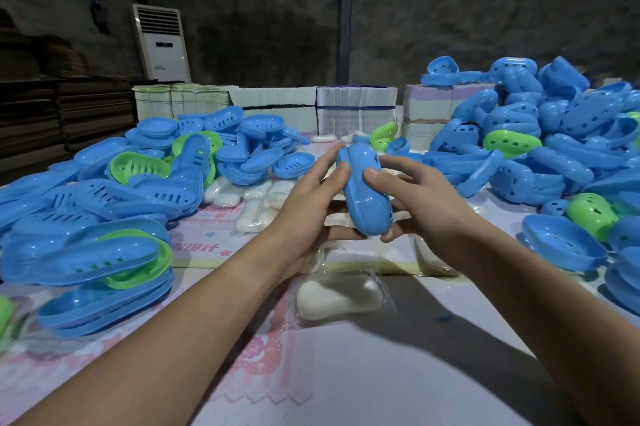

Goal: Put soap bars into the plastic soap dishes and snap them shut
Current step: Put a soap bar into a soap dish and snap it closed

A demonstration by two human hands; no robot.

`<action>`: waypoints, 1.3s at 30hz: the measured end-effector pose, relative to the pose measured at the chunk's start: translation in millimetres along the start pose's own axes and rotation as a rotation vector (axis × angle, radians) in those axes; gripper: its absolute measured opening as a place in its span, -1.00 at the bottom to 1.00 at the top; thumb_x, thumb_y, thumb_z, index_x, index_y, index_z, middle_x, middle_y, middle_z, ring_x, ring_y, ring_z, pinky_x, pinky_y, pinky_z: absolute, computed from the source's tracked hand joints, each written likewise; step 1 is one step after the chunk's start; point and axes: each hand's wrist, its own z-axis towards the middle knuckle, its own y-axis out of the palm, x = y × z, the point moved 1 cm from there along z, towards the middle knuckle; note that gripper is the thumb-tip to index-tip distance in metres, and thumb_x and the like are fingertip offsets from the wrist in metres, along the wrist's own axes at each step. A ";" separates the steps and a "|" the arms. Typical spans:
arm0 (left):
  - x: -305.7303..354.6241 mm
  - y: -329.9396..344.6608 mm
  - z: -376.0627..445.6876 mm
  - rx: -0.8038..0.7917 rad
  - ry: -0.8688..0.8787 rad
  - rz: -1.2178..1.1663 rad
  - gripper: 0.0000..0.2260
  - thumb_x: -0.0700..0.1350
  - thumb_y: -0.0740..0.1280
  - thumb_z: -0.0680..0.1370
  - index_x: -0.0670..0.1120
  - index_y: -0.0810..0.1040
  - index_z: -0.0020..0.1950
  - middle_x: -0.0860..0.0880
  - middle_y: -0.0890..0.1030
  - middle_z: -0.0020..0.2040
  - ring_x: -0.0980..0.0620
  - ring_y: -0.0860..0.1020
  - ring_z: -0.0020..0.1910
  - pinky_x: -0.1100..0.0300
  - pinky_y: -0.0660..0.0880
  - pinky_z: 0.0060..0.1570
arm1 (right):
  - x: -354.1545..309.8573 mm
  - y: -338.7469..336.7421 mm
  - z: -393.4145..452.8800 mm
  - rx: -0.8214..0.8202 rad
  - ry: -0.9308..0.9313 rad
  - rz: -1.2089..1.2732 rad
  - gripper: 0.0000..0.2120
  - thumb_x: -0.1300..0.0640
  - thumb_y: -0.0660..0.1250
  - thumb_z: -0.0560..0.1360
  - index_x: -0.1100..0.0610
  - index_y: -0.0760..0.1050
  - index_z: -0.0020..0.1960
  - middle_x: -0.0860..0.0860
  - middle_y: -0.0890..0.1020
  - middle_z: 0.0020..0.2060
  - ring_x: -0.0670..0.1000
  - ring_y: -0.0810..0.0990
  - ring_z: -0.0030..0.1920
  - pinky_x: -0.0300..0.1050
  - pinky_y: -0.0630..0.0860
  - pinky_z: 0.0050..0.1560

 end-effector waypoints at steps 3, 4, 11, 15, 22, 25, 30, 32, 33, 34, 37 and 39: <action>0.2 0.3 -1.1 -0.016 0.004 -0.004 -0.59 0.08 0.32 0.62 0.18 0.44 0.49 0.00 0.65 0.24 0.01 0.72 -0.01 -0.02 0.65 -0.22 | 0.9 0.3 -0.6 0.011 -0.041 -0.008 -0.59 -0.03 0.43 0.50 0.00 0.50 0.31 0.00 0.70 -0.17 0.02 0.70 -0.23 -0.12 0.55 -0.43; 0.3 0.3 -1.9 -0.024 0.005 -0.003 -0.55 0.10 0.35 0.59 0.19 0.43 0.49 0.01 0.66 0.23 0.01 0.72 0.00 -0.02 0.65 -0.21 | 1.7 0.6 -0.6 0.013 -0.053 -0.023 -0.60 -0.03 0.44 0.49 -0.02 0.51 0.30 -0.04 0.70 -0.22 0.01 0.70 -0.24 -0.12 0.55 -0.43; 2.4 1.5 -4.2 -0.043 0.029 -0.026 -0.45 0.12 0.39 0.48 0.19 0.44 0.48 0.00 0.68 0.18 -0.01 0.72 0.01 0.00 0.65 -0.23 | 3.9 1.3 0.7 -0.031 -0.108 -0.025 -0.50 -0.18 0.45 0.30 -0.12 0.53 0.22 -0.03 0.67 -0.20 -0.03 0.70 -0.22 -0.15 0.54 -0.43; 4.7 0.4 -5.4 -0.040 0.057 -0.057 -0.46 0.02 0.41 0.49 0.17 0.45 0.48 -0.09 0.69 0.17 -0.09 0.71 0.07 -0.02 0.66 -0.24 | 6.7 -1.4 1.3 -0.084 -0.135 -0.016 -0.54 -0.18 0.46 0.33 -0.21 0.52 0.22 -0.05 0.68 -0.12 -0.04 0.69 -0.17 -0.15 0.55 -0.37; 2.9 4.3 -6.8 0.010 0.099 -0.020 -0.43 0.02 0.44 0.45 0.17 0.47 0.46 -0.19 0.62 0.24 -0.09 0.70 0.09 -0.01 0.66 -0.24 | 11.4 -4.6 2.7 -0.158 -0.127 -0.030 -0.69 -0.12 0.41 0.47 -0.36 0.51 0.19 -0.07 0.71 -0.09 -0.08 0.68 -0.14 -0.20 0.55 -0.30; 2.9 2.4 -5.7 -0.002 0.121 -0.023 -0.46 0.00 0.47 0.45 0.20 0.49 0.43 -0.19 0.59 0.29 -0.10 0.70 0.12 -0.06 0.66 -0.18 | 13.2 -5.4 2.0 -0.227 -0.106 0.000 -0.61 -0.06 0.44 0.49 -0.43 0.47 0.22 0.01 0.71 0.05 0.00 0.69 -0.01 -0.10 0.63 -0.13; -0.8 2.3 -3.3 -0.080 0.087 0.029 -0.51 0.11 0.46 0.43 0.44 0.47 0.32 0.01 0.60 0.32 -0.01 0.66 0.20 -0.01 0.66 -0.08 | 5.1 -9.3 3.6 -0.046 -0.166 -0.165 -0.45 -0.09 0.50 0.29 -0.43 0.48 0.22 -0.13 0.67 -0.14 -0.11 0.65 -0.08 -0.26 0.57 -0.16; 1.5 1.9 -2.3 -0.048 0.082 0.061 -0.55 0.16 0.43 0.41 0.48 0.45 0.26 0.06 0.57 0.33 0.01 0.66 0.19 0.03 0.66 -0.07 | 3.1 -16.3 0.7 0.040 -0.154 -0.242 -0.43 -0.16 0.50 0.21 -0.48 0.46 0.17 -0.12 0.62 -0.03 -0.10 0.62 -0.03 -0.27 0.55 -0.14; 3.1 0.8 -2.0 -0.019 0.084 0.071 -0.59 0.16 0.41 0.42 0.48 0.48 0.22 0.06 0.56 0.32 0.02 0.67 0.16 0.06 0.66 -0.09 | 2.7 -22.8 -3.1 0.072 -0.142 -0.290 -0.41 -0.19 0.50 0.19 -0.49 0.44 0.18 -0.13 0.59 0.00 -0.10 0.61 -0.02 -0.26 0.55 -0.13; 5.3 -0.5 -1.3 0.005 0.094 0.066 -0.65 0.16 0.40 0.42 0.46 0.52 0.17 0.05 0.56 0.30 0.02 0.68 0.12 0.10 0.66 -0.12 | 2.5 -31.8 -8.7 0.103 -0.129 -0.346 -0.39 -0.22 0.50 0.18 -0.49 0.42 0.20 -0.15 0.58 0.02 -0.12 0.60 -0.03 -0.25 0.54 -0.12; 6.7 -7.9 3.8 0.036 0.114 0.097 -0.74 0.17 0.37 0.40 0.38 0.62 0.07 0.02 0.58 0.25 0.00 0.69 0.08 0.14 0.65 -0.17 | -3.8 -72.2 -34.0 0.203 -0.082 -0.502 -0.33 -0.26 0.48 0.19 -0.43 0.38 0.27 -0.22 0.54 0.02 -0.16 0.59 -0.05 -0.27 0.53 -0.14; 2.2 -9.6 6.9 0.030 0.117 0.108 -0.73 0.19 0.37 0.41 0.34 0.64 0.10 0.04 0.63 0.21 -0.01 0.70 0.08 0.10 0.65 -0.12 | -12.3 -108.6 -53.4 0.282 -0.026 -0.565 -0.34 -0.27 0.48 0.18 -0.43 0.39 0.26 -0.20 0.56 0.02 -0.18 0.61 -0.10 -0.35 0.52 -0.23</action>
